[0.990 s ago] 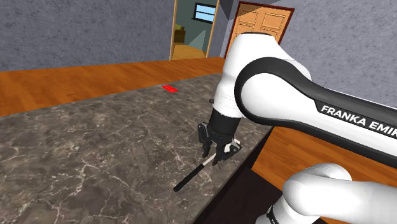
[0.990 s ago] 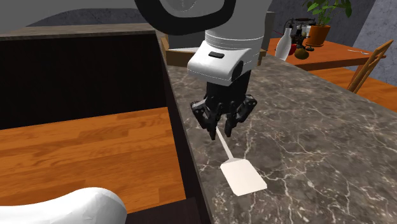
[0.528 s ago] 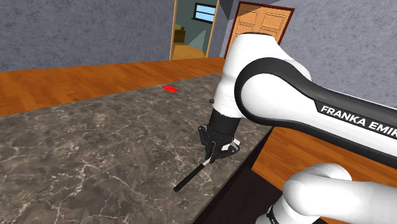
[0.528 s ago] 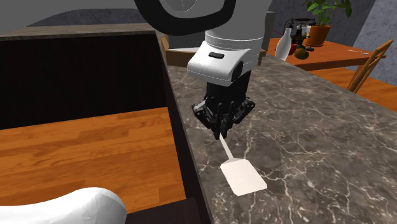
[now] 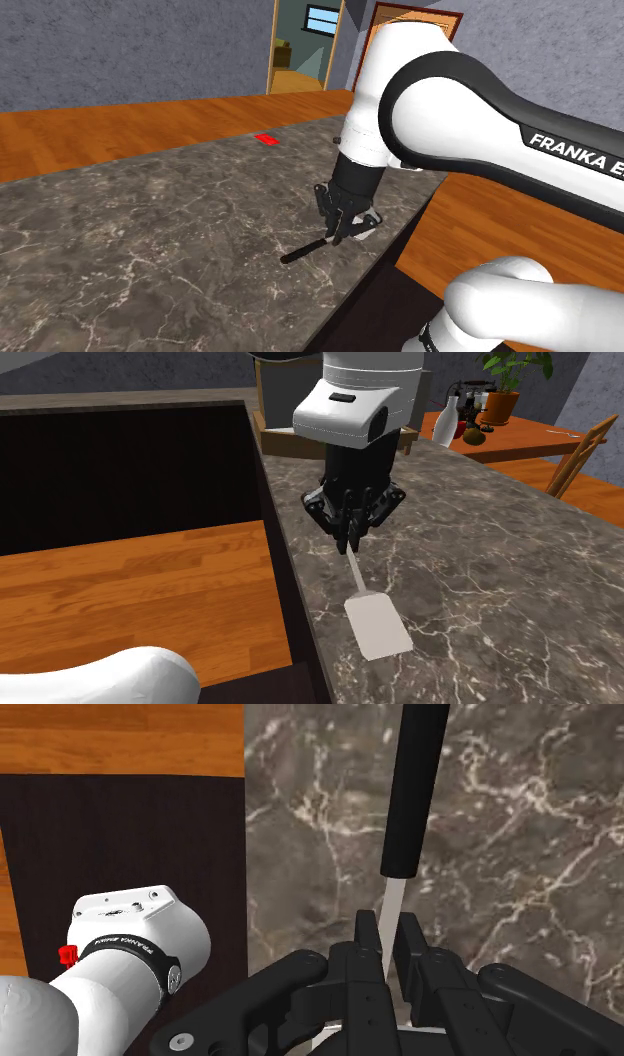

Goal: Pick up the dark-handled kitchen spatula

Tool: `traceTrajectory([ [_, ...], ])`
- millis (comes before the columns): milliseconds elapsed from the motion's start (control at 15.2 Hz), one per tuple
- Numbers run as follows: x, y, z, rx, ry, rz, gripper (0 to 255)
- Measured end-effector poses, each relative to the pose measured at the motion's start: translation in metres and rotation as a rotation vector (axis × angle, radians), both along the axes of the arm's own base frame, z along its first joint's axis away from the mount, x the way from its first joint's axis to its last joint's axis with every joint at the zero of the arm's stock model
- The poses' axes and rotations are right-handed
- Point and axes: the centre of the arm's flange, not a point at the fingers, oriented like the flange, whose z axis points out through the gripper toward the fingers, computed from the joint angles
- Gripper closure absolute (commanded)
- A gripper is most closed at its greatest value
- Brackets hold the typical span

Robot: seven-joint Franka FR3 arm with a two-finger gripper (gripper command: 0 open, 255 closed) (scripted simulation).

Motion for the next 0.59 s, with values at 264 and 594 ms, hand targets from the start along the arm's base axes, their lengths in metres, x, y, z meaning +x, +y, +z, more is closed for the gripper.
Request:
traceTrajectory([
  [264, -0.001, -0.001, 0.021, 0.000, 0.000, 0.000, 255],
  [594, 0.000, -0.001, 0.045, 0.000, 0.000, 0.000, 255],
])
